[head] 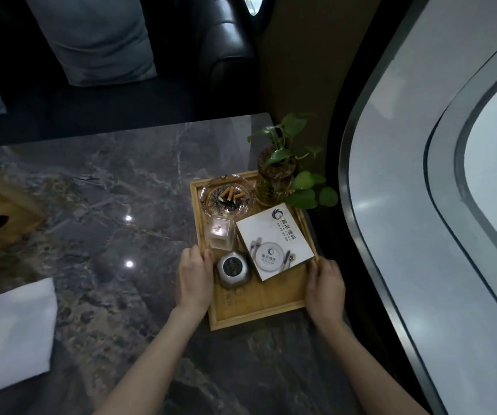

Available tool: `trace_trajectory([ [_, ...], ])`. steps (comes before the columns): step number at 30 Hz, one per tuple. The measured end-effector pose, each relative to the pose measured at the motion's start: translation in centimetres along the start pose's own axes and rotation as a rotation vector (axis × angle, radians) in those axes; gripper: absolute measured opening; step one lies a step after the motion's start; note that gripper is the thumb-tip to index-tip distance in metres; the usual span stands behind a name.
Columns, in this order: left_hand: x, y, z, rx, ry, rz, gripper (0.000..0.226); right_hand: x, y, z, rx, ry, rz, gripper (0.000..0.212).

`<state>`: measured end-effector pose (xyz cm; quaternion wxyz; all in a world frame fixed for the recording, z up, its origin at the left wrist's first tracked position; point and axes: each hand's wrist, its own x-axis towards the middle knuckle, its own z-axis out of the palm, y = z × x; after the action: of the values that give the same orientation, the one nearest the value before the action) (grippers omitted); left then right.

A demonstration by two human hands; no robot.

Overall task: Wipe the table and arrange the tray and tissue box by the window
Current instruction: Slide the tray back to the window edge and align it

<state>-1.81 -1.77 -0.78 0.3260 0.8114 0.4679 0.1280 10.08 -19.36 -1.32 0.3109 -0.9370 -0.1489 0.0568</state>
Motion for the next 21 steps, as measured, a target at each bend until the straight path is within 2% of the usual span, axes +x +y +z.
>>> trace_trajectory([
  [9, -0.4, 0.8, 2.5, 0.07, -0.052, -0.071, 0.022, 1.1, 2.3, -0.1, 0.048, -0.052, 0.007, 0.022],
  [21, 0.4, 1.0, 2.7, 0.186, -0.062, -0.051, 0.023, 1.0, 3.0, 1.1, 0.066, -0.053, 0.04, 0.022],
])
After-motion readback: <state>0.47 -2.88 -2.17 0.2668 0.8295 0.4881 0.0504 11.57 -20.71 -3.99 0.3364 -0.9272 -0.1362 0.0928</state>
